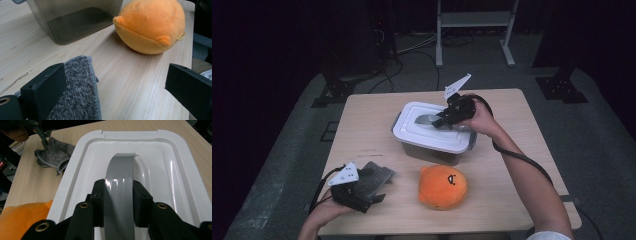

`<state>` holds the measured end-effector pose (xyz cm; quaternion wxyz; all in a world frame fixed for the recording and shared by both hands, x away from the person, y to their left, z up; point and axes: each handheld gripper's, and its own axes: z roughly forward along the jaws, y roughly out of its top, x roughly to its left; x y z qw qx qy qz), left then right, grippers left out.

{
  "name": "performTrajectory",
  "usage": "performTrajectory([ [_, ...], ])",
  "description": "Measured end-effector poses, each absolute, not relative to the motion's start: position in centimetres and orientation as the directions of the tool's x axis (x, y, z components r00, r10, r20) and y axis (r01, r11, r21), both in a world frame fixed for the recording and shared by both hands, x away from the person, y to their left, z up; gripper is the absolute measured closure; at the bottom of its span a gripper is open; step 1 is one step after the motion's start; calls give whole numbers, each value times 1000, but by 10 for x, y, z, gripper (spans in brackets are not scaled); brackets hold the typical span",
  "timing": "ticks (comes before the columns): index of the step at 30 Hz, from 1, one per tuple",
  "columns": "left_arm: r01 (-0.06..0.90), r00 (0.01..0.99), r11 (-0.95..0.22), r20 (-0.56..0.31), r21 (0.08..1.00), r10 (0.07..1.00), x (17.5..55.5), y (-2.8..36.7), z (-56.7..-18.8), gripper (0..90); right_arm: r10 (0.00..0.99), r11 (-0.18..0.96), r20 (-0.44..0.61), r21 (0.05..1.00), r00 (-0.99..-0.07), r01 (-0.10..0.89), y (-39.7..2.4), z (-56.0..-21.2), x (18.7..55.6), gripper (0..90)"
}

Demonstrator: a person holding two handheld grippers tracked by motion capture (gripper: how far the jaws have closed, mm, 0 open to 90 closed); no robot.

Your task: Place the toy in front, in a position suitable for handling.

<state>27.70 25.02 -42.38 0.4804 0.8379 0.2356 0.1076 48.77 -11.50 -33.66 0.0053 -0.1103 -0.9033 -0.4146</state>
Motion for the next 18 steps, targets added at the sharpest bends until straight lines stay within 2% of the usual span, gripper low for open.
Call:
performTrajectory([
  [10,288,864,-423,-43,859,502,277,252,-423,27,209,621,83,759,-974,198,-116,-328,484,665],
  [18,286,866,-429,-40,857,498,277,251,-423,27,248,586,62,785,-967,200,-137,-307,475,667],
])
